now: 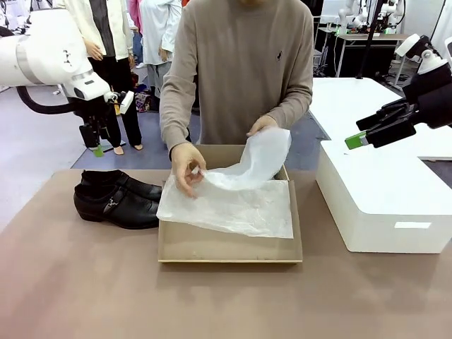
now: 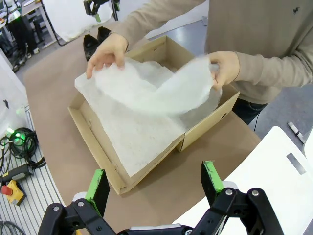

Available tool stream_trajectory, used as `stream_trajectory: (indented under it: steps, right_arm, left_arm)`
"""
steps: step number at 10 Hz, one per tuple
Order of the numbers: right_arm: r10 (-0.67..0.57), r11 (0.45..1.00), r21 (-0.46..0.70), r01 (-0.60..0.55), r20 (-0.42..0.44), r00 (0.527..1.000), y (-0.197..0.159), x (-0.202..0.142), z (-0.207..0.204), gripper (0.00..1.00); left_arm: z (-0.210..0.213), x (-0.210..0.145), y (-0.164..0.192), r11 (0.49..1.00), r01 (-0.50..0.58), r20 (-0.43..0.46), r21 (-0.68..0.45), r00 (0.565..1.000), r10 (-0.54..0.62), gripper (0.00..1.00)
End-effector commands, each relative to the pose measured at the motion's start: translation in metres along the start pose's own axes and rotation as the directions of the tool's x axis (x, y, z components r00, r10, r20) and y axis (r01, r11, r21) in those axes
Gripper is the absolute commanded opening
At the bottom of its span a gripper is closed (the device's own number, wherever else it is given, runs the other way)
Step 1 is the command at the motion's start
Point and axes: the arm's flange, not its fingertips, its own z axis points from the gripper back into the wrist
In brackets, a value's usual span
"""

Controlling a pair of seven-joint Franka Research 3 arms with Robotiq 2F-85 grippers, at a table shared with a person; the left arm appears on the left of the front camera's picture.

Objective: Pack the shoes into the box.
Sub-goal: Place one shoe of the Shoes into the Shoes Box.

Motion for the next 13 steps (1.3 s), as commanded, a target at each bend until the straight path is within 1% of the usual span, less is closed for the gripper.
stream_trajectory:
  steps: [1, 2, 4, 5, 11, 13]
  right_arm:
    - [0.014, 1.0, 0.01, -0.014, 0.013, 1.0, -0.002, 0.0, -0.002, 1.0]
    - [0.014, 1.0, 0.01, -0.014, 0.013, 1.0, -0.002, 0.0, -0.002, 1.0]
    - [0.014, 1.0, 0.01, -0.014, 0.013, 1.0, -0.002, 0.0, -0.002, 1.0]
    - [0.014, 1.0, 0.01, -0.014, 0.013, 1.0, -0.002, 0.0, -0.002, 1.0]
    - [0.014, 1.0, 0.01, -0.014, 0.013, 1.0, -0.002, 0.0, -0.002, 1.0]
    - [0.014, 1.0, 0.01, -0.014, 0.013, 1.0, -0.002, 0.0, -0.002, 1.0]
  left_arm:
    - [-0.005, -0.002, 0.008, 1.0, -0.014, -0.041, -0.007, 0.999, 0.014, 1.0]
    - [-0.01, -0.003, 0.01, 1.0, -0.02, -0.044, -0.013, 0.999, 0.019, 1.0]
    - [-0.012, -0.004, 0.01, 1.0, 0.004, -0.044, -0.023, 0.999, -0.005, 1.0]
    - [-0.017, -0.005, 0.004, 1.0, -0.008, -0.022, -0.023, 1.0, 0.007, 1.0]
    - [-0.017, -0.003, 0.005, 1.0, -0.003, -0.022, -0.024, 1.0, 0.002, 1.0]
    - [-0.021, -0.002, 0.014, 0.997, 0.048, -0.042, -0.054, 0.998, -0.05, 1.0]
